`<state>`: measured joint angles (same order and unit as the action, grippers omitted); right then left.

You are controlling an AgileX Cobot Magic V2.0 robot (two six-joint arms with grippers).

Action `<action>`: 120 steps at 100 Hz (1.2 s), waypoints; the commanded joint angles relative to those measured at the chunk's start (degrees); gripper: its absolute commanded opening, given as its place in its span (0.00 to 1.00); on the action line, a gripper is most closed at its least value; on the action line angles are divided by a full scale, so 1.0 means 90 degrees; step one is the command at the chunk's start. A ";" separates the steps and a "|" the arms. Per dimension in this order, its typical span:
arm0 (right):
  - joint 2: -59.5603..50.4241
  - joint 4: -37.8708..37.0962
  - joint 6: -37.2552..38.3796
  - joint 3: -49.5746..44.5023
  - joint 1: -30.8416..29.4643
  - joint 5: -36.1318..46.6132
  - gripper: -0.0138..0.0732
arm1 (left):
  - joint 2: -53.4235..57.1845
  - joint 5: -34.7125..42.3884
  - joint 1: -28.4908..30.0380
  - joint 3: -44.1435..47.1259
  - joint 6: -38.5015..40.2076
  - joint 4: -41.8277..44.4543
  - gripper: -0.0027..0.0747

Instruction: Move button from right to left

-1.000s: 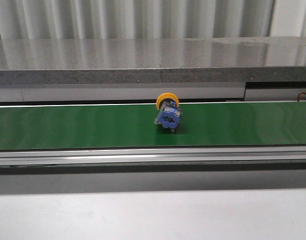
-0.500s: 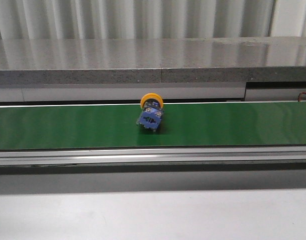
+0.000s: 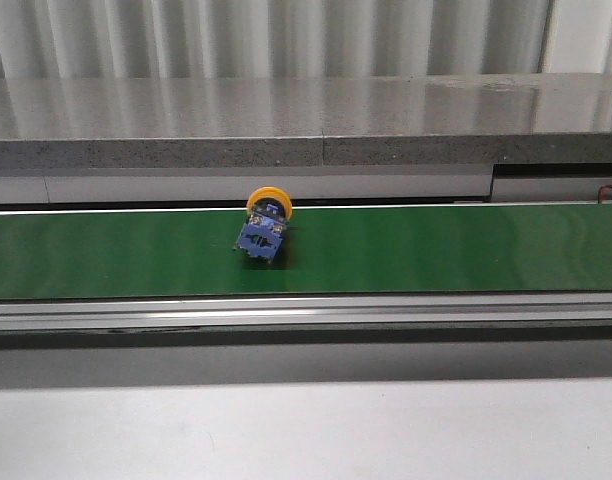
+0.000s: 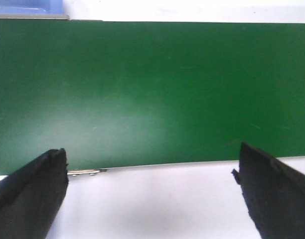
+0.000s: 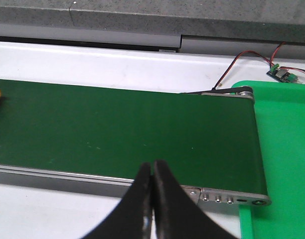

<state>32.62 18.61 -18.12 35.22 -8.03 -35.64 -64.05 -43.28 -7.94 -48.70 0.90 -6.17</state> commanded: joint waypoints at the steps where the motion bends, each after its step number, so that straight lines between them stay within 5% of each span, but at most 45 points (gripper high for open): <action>1: -0.0007 0.0055 -0.0063 0.0146 -0.0023 0.0393 0.08 | 0.0078 0.0258 -0.0322 -0.0334 -0.0018 -0.0346 0.88; 66: -0.0007 0.0055 -0.0063 0.0146 -0.0023 0.0373 0.08 | -0.2354 0.0131 -0.2454 -0.2349 0.1159 0.0686 0.86; 120: -0.0007 0.0055 -0.0063 0.0146 -0.0023 0.0373 0.08 | -0.3623 0.0297 -0.2582 -0.2843 0.1171 0.0909 0.86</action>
<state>32.62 18.61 -18.19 35.22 -8.03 -35.85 -97.73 -43.27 -30.83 -72.56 10.74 1.68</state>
